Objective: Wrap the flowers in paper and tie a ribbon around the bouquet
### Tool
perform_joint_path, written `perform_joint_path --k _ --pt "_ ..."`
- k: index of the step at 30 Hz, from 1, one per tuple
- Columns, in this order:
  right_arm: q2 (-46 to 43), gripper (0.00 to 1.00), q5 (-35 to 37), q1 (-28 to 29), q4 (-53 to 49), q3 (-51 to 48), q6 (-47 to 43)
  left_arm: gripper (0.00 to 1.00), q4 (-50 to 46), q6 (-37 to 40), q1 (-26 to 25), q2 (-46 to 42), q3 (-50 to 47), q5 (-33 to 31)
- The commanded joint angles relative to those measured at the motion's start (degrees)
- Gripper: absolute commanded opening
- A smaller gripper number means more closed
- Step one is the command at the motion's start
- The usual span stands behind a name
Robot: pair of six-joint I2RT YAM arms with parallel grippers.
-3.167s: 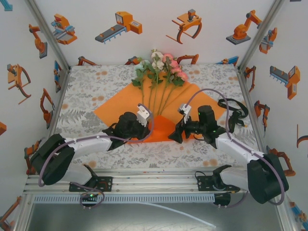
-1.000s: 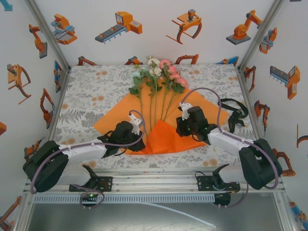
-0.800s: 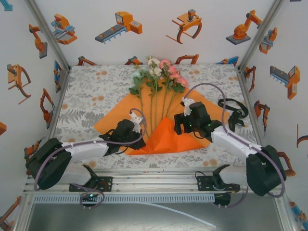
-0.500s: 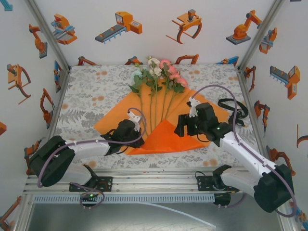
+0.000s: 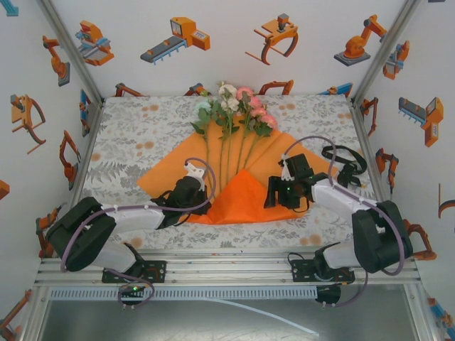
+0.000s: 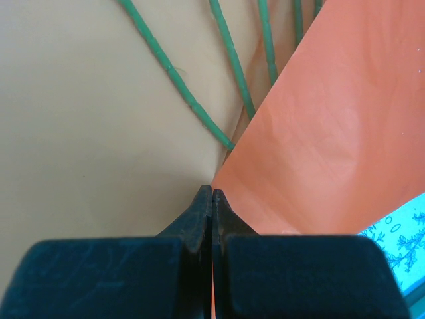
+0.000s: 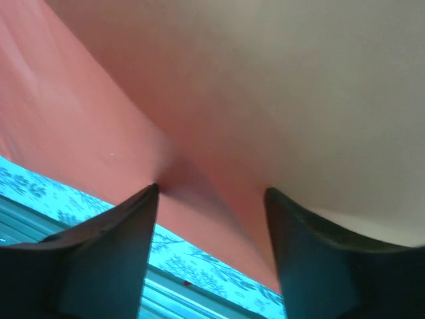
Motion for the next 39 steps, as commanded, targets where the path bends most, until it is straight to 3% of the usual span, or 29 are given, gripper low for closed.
perform_joint_path --k 1,6,7,17,27,29,32,34,36,39 --pt "-0.08 0.42 -2.39 -0.03 3.69 -0.31 0.92 0.00 -0.76 -1.12 0.33 -0.59 -1.05 -2.55" --pt "-0.78 0.02 -3.27 -0.03 6.53 -0.37 0.74 0.06 -2.13 -1.32 0.33 -2.26 -1.45 -4.77" --pt "-1.10 0.00 -2.93 -0.09 6.79 -0.10 0.70 0.06 -2.25 -1.28 0.33 -2.82 -1.65 -5.10" --pt "-4.66 0.00 2.07 -0.48 10.27 -0.70 -0.06 0.00 0.07 -0.08 0.41 -9.42 -5.07 -8.11" --pt "-0.85 0.00 5.76 -1.07 13.20 -1.84 -1.45 0.00 2.05 0.06 0.59 -1.90 -1.14 -8.48" --pt "0.64 0.00 5.70 -1.09 13.61 -2.58 -1.50 0.08 1.05 -0.51 0.68 -1.11 -0.76 -9.52" --pt "1.91 0.12 5.23 -1.09 15.24 -3.45 -0.49 0.12 -0.06 -0.78 0.70 -1.45 -0.86 -9.64" --pt "1.70 0.27 5.53 -1.08 14.59 -2.98 0.83 0.19 0.26 -0.76 0.76 -2.30 -1.61 -9.38" --pt "-0.35 0.39 7.18 -1.14 11.78 -2.03 1.83 0.28 -0.22 -0.67 0.81 -4.11 -2.25 -9.12" --pt "-6.51 0.51 12.20 -1.14 6.11 -0.55 1.90 0.30 -3.11 -0.35 0.85 -8.60 -2.38 -8.34"
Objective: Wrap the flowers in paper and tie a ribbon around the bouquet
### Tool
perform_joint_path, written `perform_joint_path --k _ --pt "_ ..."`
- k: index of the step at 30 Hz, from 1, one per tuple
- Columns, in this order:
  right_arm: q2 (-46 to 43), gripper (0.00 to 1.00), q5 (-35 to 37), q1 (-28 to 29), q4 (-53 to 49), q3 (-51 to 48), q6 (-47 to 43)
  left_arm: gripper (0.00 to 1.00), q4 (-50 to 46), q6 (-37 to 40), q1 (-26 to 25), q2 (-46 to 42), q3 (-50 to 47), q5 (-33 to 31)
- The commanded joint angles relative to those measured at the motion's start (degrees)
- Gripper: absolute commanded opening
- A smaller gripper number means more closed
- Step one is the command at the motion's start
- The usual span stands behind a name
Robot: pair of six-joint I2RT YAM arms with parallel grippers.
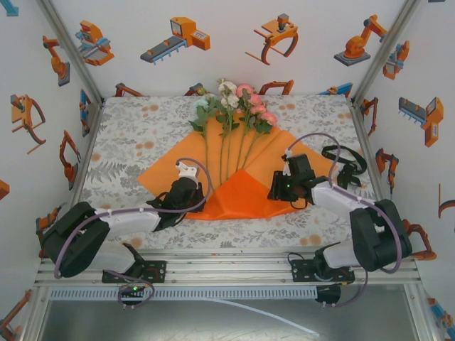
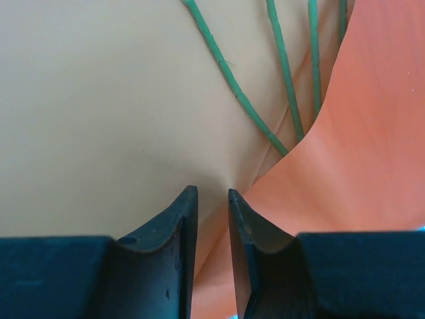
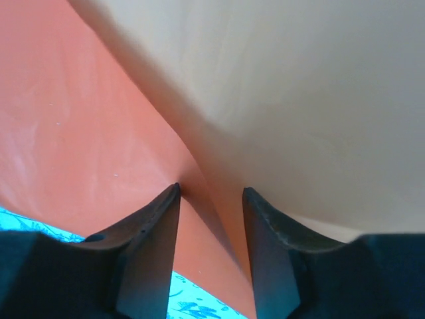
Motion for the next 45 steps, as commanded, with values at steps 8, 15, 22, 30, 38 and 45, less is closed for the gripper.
perform_joint_path --k 8,15,22,30,38,45 --pt "-23.97 0.53 6.48 4.84 -15.65 3.86 3.93 0.32 -20.20 1.07 -2.49 -22.52 2.98 2.92" --pt "-21.95 0.36 -1.50 21.86 4.01 -5.33 16.90 0.23 -11.67 -0.42 -11.09 -20.76 2.03 17.11" --pt "-5.73 0.31 7.22 24.22 9.39 -2.03 14.48 0.23 -2.99 5.41 -10.41 1.41 8.34 15.32" --pt "-0.09 0.28 12.58 24.04 9.46 -3.42 15.55 0.24 1.17 1.36 -7.10 7.43 6.25 11.69" --pt "-6.95 0.28 19.67 18.75 -0.59 -6.96 15.16 0.22 0.48 -1.45 -5.45 6.85 1.65 12.11" --pt "-14.53 0.26 22.16 11.94 -9.81 -10.74 16.68 0.30 0.71 -4.33 -5.36 4.26 -0.87 10.53"
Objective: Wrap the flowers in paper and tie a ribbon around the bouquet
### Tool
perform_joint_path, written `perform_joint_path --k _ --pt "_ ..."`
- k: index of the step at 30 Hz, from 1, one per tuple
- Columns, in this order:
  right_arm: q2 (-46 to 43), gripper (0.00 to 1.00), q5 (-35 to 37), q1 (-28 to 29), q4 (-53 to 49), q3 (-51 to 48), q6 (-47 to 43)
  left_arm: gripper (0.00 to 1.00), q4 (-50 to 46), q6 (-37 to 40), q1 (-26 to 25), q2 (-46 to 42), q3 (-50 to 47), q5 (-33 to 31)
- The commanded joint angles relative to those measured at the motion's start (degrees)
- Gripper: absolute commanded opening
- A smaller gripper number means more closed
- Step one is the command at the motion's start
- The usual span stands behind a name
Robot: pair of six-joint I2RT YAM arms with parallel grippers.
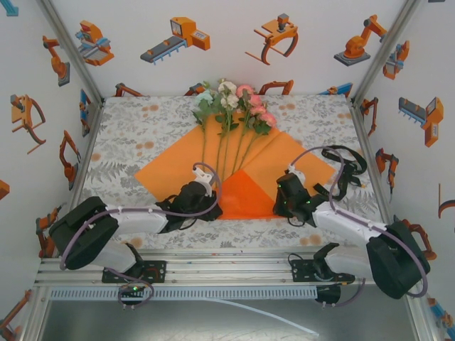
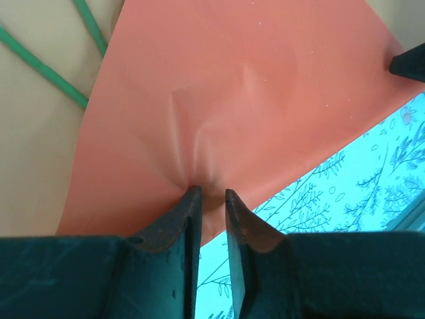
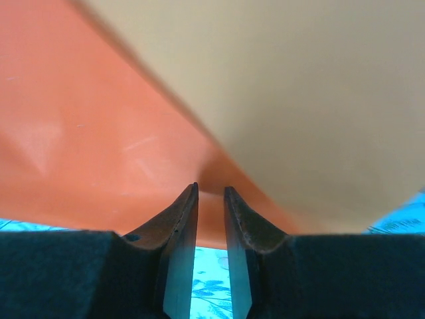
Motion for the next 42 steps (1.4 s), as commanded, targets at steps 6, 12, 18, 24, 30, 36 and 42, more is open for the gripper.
perform_joint_path --k 6,12,18,24,30,36,42 --pt "-8.90 0.28 -2.78 -0.87 -7.35 1.56 -3.47 0.36 -4.61 -2.27 0.58 -2.95 -0.34 -0.56" --pt "-6.23 0.29 -2.63 3.51 -6.96 9.49 -7.59 0.38 -7.81 -4.11 3.17 -8.09 1.69 -2.76" --pt "6.46 0.34 -6.54 7.01 4.13 16.34 -8.45 0.41 -19.16 -8.37 13.07 -11.00 10.29 -6.78" --pt "18.81 0.53 -6.45 8.14 8.74 23.36 -10.51 0.41 -27.70 -13.56 30.44 -6.47 16.58 -7.58" --pt "24.93 0.65 -2.50 7.67 8.41 26.87 -15.19 0.47 -30.23 -12.69 44.95 -2.32 17.82 -9.06" --pt "28.44 0.62 -2.26 5.97 7.42 27.80 -16.21 0.53 -33.55 -12.73 52.80 4.78 20.38 -10.07" --pt "29.42 0.59 -5.23 5.86 7.42 27.64 -17.07 0.58 -28.87 -10.85 52.95 7.52 19.21 -10.81"
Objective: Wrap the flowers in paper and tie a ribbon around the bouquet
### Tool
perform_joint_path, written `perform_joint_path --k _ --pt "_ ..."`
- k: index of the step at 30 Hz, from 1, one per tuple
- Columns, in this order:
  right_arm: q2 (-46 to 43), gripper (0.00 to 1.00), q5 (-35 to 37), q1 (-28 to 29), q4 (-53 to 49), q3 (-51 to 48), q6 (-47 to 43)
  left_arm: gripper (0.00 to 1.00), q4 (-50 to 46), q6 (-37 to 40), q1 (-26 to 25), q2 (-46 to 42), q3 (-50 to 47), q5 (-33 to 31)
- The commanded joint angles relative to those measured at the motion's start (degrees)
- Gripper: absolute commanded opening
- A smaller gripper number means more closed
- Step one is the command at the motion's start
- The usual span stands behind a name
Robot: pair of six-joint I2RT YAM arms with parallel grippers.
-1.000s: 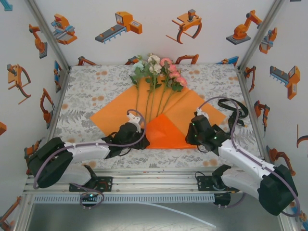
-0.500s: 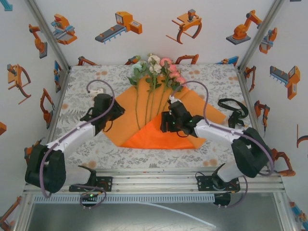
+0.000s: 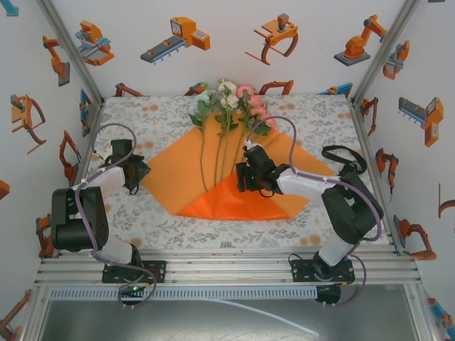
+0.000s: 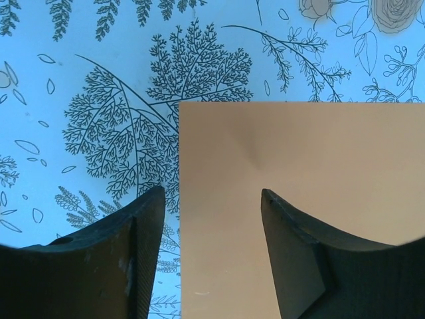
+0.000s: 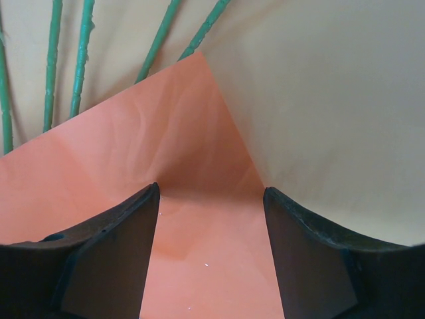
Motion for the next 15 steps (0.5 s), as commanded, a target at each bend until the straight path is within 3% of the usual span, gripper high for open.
perform_joint_path --k 1,9,15 --pt "0.09 0.59 -1.44 -0.02 0.10 1.13 -1.64 0.58 1.56 1.16 -0.04 1.90 0.55 0.38" --pt "1.22 0.57 -2.02 -0.03 -0.26 0.71 -1.40 0.49 15.09 -6.07 -4.29 3.97 -7.09 14.35" --pt "1.29 0.56 -0.81 -0.02 -0.74 0.66 -1.11 0.49 22.66 -12.75 -9.48 -1.83 -10.59 22.59"
